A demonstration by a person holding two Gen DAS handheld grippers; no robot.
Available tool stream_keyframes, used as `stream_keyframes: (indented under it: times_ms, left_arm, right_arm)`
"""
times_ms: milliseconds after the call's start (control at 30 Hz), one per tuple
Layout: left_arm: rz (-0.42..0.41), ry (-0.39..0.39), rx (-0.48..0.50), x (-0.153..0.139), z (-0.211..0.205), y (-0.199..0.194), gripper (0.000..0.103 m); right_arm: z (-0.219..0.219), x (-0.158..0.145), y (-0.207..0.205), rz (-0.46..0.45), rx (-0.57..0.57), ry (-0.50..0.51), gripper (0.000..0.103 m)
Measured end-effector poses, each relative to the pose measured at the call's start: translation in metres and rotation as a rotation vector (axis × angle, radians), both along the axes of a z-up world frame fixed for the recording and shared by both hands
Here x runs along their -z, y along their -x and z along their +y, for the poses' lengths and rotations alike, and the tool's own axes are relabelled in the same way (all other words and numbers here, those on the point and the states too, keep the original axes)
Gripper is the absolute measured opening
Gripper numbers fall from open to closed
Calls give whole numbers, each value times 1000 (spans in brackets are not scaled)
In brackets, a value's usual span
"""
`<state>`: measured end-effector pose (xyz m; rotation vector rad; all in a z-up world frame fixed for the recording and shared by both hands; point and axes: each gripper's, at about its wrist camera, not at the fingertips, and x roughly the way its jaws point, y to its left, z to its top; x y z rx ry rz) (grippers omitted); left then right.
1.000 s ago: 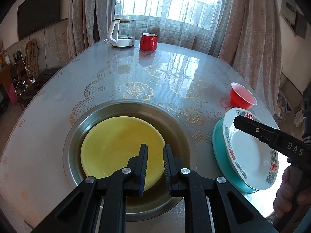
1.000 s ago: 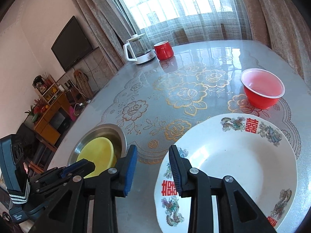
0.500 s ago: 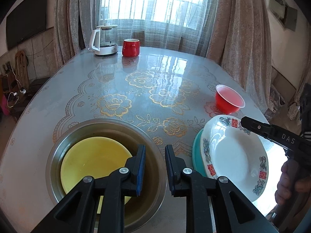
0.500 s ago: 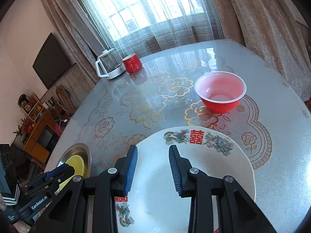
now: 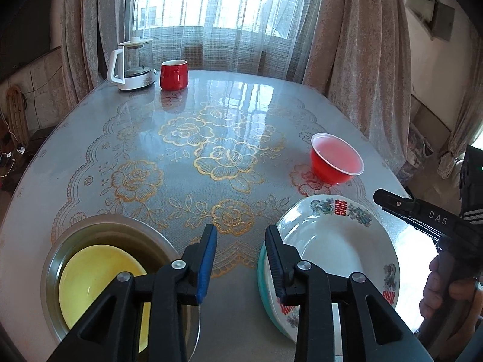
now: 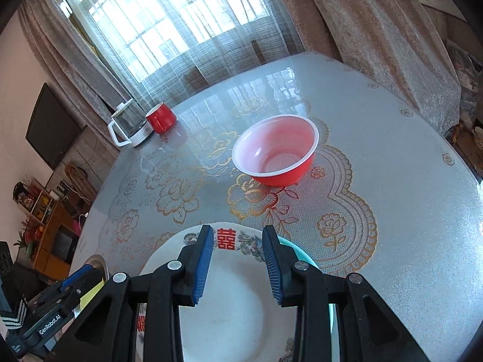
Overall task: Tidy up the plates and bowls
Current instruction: 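Move the left tool past the plate stack to the pink bowl rim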
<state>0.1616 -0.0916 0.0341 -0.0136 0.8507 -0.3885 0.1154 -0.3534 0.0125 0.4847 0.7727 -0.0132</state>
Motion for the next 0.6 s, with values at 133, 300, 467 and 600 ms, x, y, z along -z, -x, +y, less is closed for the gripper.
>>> stream_keyframes:
  times_ms: [133, 300, 467, 600]
  left_arm:
    - [12, 7, 27, -3, -13, -8, 42]
    - [31, 0, 32, -6, -30, -22, 44]
    - [83, 11, 22, -1, -42, -42, 43]
    - [94, 21, 41, 2, -52, -52, 43]
  right_arm:
    - [-19, 3, 1, 7, 46, -11, 34]
    - [-39, 7, 1, 9, 87, -40, 34]
    - [-54, 8, -4, 10, 105, -37, 34]
    - [-67, 11, -10, 16, 121, -43, 34]
